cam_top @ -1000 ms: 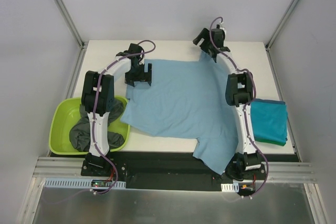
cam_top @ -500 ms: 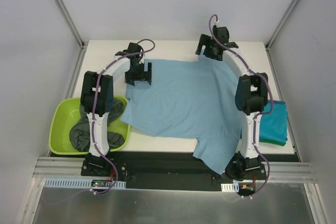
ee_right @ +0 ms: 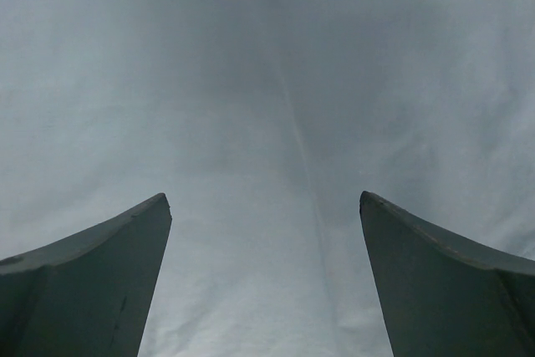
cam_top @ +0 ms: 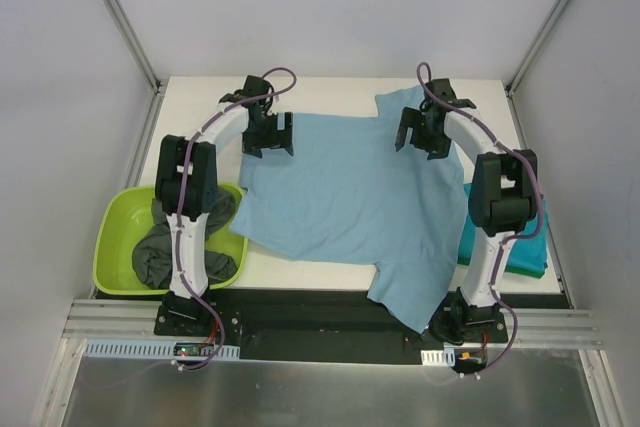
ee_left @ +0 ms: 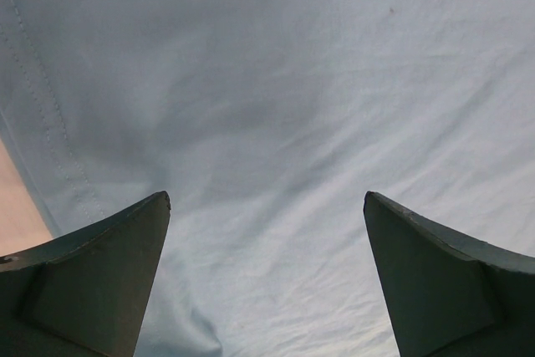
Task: Fold and stack the t-shirts
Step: Flatten out the tshirt
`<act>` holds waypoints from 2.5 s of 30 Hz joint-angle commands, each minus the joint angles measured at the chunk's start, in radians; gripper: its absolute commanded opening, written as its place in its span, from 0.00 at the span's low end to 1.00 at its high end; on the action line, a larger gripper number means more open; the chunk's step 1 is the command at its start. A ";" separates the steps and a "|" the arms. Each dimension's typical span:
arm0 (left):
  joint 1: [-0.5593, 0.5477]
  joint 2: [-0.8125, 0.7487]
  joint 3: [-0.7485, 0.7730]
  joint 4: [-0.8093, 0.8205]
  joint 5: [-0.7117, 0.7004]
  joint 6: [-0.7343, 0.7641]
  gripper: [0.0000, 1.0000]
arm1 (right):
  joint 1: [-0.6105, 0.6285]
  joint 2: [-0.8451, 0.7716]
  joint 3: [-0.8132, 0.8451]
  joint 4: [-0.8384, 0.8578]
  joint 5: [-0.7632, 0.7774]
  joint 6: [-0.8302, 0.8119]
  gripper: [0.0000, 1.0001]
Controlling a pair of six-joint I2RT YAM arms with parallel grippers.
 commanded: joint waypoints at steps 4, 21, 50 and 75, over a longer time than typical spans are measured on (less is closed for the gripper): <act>0.027 0.092 0.091 -0.024 0.019 -0.020 0.99 | -0.054 0.163 0.151 -0.065 -0.075 0.022 0.96; 0.095 0.279 0.357 -0.044 0.123 -0.025 0.99 | -0.160 0.507 0.622 -0.177 -0.232 0.107 0.97; 0.058 -0.117 0.216 -0.059 0.012 0.029 0.99 | -0.142 0.257 0.676 0.003 -0.143 -0.059 0.96; -0.204 -0.110 -0.136 -0.191 -0.206 -0.026 0.52 | -0.042 -0.962 -0.795 -0.002 0.071 -0.024 0.96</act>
